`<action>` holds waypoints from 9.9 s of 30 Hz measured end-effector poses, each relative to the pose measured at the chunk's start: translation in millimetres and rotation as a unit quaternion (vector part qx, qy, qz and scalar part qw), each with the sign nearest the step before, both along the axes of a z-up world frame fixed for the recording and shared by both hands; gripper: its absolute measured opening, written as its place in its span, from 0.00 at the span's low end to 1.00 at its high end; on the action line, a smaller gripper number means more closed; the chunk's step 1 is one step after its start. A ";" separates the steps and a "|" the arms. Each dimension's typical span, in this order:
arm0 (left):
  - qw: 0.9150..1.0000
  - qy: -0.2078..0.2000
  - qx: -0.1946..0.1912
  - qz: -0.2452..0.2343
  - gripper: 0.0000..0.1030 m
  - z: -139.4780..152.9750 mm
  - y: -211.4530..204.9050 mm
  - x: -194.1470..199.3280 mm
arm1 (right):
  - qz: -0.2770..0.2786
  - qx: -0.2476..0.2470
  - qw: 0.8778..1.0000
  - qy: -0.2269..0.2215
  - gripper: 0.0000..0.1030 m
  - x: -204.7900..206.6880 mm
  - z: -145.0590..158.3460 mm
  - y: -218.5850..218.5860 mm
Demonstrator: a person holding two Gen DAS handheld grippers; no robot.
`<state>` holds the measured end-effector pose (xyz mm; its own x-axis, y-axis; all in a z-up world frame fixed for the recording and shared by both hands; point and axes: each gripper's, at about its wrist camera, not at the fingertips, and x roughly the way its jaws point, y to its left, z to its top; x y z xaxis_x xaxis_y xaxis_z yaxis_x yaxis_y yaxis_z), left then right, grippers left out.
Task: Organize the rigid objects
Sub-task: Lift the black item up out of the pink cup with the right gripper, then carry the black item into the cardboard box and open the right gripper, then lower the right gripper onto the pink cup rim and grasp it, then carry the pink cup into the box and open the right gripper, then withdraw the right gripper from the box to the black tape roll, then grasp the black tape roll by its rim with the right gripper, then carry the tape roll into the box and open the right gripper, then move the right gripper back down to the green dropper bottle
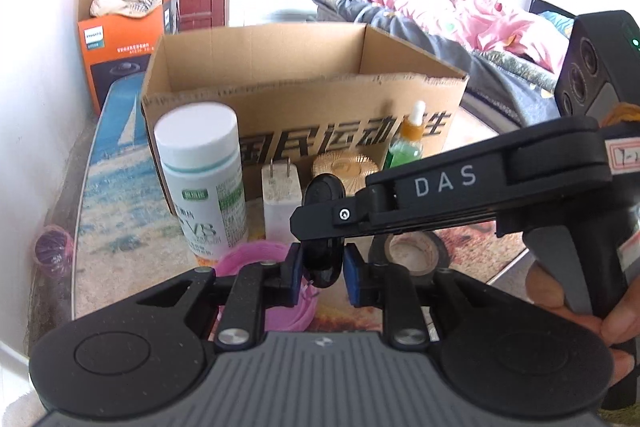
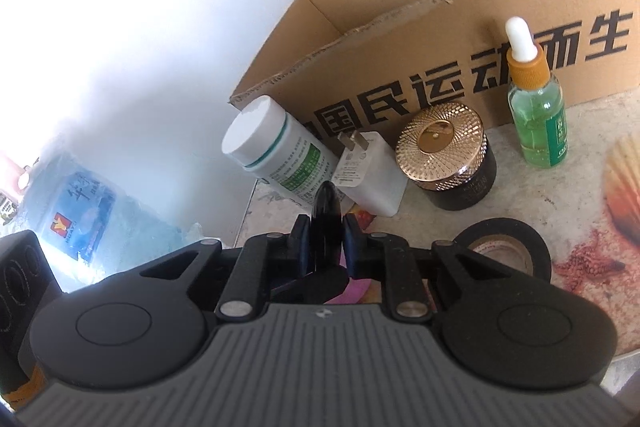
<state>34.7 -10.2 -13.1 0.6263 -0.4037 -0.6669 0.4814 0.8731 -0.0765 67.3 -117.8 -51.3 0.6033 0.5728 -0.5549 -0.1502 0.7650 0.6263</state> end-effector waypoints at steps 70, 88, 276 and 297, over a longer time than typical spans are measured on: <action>0.995 0.056 0.083 0.011 0.85 4.4 32.2 -7.0 | 0.028 -0.049 0.998 0.040 0.36 -11.6 0.0 6.7; 0.993 0.066 0.095 0.034 0.61 -37.3 27.9 15.4 | 0.042 -0.138 0.988 0.053 0.13 13.0 -33.4 50.2; 0.999 -0.020 0.026 0.033 0.77 90.0 -39.3 75.4 | -0.070 -0.053 0.992 -0.091 0.31 -6.6 103.7 -143.7; 0.990 -0.075 0.109 -0.056 0.53 -12.3 -128.7 45.4 | -0.042 -0.123 0.990 -0.059 0.28 21.2 43.1 -97.4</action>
